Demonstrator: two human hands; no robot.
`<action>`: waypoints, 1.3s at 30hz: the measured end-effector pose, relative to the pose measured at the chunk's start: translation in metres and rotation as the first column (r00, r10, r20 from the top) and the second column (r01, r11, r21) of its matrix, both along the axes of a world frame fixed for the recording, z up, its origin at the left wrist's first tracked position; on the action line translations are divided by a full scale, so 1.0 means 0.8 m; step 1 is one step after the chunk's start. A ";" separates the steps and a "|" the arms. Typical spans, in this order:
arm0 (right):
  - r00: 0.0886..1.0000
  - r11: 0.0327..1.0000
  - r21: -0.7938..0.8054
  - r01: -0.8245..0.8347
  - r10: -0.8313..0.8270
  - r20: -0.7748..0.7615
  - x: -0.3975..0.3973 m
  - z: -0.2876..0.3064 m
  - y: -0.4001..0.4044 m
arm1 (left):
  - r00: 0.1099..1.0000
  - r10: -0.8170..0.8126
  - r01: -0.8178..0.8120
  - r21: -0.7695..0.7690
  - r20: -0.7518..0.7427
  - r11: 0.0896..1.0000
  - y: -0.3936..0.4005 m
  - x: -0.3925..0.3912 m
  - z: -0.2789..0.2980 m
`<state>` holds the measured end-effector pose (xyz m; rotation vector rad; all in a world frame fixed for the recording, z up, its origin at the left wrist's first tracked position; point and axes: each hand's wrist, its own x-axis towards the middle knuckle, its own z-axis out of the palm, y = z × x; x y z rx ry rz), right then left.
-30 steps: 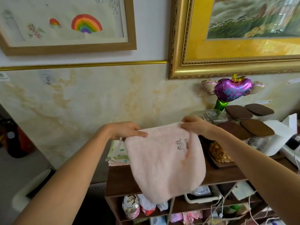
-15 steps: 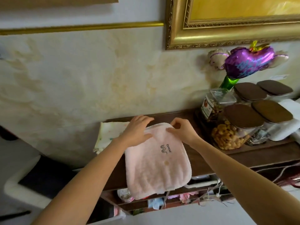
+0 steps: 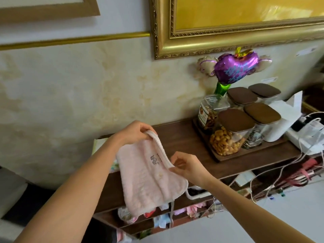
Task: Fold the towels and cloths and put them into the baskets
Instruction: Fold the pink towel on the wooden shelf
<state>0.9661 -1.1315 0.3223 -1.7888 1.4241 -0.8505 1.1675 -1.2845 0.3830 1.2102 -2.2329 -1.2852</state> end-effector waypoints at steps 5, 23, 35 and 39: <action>0.985 0.994 -0.111 0.017 -0.036 -0.171 0.004 -0.003 0.018 | 0.999 0.031 -0.031 -0.007 -0.008 0.999 -0.001 -0.012 -0.003; 0.912 0.914 0.243 0.325 -0.235 -0.336 -0.065 -0.035 0.010 | 0.985 0.112 -0.069 -0.299 0.131 0.952 0.013 -0.155 -0.076; 0.914 0.925 0.195 0.327 -0.258 -0.312 -0.077 -0.066 -0.064 | 0.829 0.274 -0.044 -0.432 0.487 0.901 0.125 -0.161 -0.167; 0.864 0.965 0.057 0.256 -0.202 -0.462 -0.070 -0.072 -0.050 | 0.721 0.388 -0.052 -0.513 0.574 0.857 0.120 -0.112 -0.179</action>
